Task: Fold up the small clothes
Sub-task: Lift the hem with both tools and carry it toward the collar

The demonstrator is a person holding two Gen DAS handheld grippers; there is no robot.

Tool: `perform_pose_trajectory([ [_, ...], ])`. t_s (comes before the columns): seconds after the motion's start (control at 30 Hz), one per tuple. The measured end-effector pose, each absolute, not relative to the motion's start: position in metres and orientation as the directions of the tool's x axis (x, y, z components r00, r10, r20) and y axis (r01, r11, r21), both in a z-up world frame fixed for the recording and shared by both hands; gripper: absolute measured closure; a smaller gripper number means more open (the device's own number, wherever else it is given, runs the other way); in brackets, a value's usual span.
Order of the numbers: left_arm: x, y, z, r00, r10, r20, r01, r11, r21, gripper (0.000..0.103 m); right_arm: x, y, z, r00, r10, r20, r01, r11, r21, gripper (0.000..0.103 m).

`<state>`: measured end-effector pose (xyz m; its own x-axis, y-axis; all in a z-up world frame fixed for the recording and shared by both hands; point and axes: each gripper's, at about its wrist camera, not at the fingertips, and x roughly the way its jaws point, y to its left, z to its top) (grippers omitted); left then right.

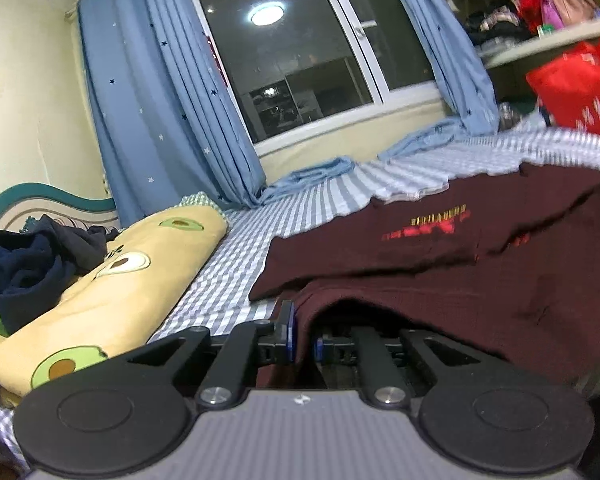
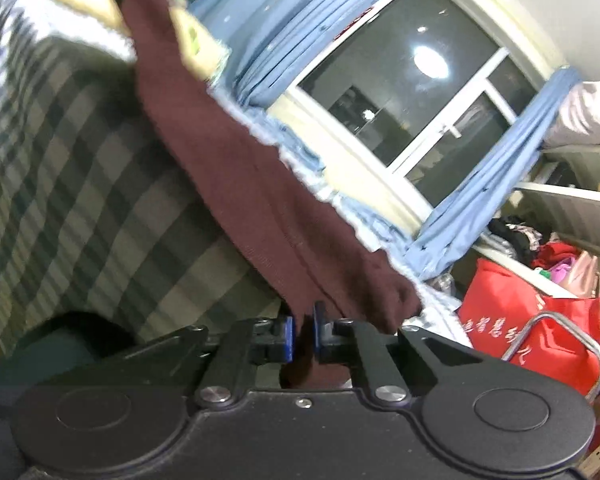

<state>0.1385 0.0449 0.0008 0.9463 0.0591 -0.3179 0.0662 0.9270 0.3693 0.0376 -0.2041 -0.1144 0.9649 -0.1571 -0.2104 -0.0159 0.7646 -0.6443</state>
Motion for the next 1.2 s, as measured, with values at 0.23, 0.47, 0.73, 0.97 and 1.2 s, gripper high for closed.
perform_pose_trajectory([
  [0.23, 0.133, 0.051, -0.025, 0.922, 0.094, -0.375, 0.056, 0.927, 0.372, 0.089, 0.034, -0.212, -0.078, 0.981, -0.145, -0.126, 0.035, 0.780, -0.625, 0.098],
  [0.47, 0.137, 0.051, -0.036, 0.927, 0.136, -0.351, 0.046, 0.884, 0.464, 0.079, 0.039, -0.214, -0.071, 0.982, -0.147, -0.120, 0.041, 0.779, -0.626, 0.098],
  [0.73, 0.144, 0.050, -0.059, 0.910, 0.165, -0.380, 0.072, 0.840, 0.538, 0.078, 0.040, -0.212, -0.072, 0.980, -0.155, -0.128, 0.042, 0.782, -0.621, 0.098],
  [0.97, 0.129, 0.050, -0.054, 0.952, 0.137, -0.275, 0.028, 0.853, 0.521, 0.098, 0.041, -0.210, -0.071, 0.981, -0.163, -0.104, 0.065, 0.786, -0.615, 0.099],
  [1.2, 0.108, 0.054, -0.013, 0.983, 0.098, -0.157, -0.038, 0.938, 0.346, 0.099, 0.026, -0.216, -0.056, 0.985, -0.173, 0.005, 0.142, 0.790, -0.597, 0.101],
])
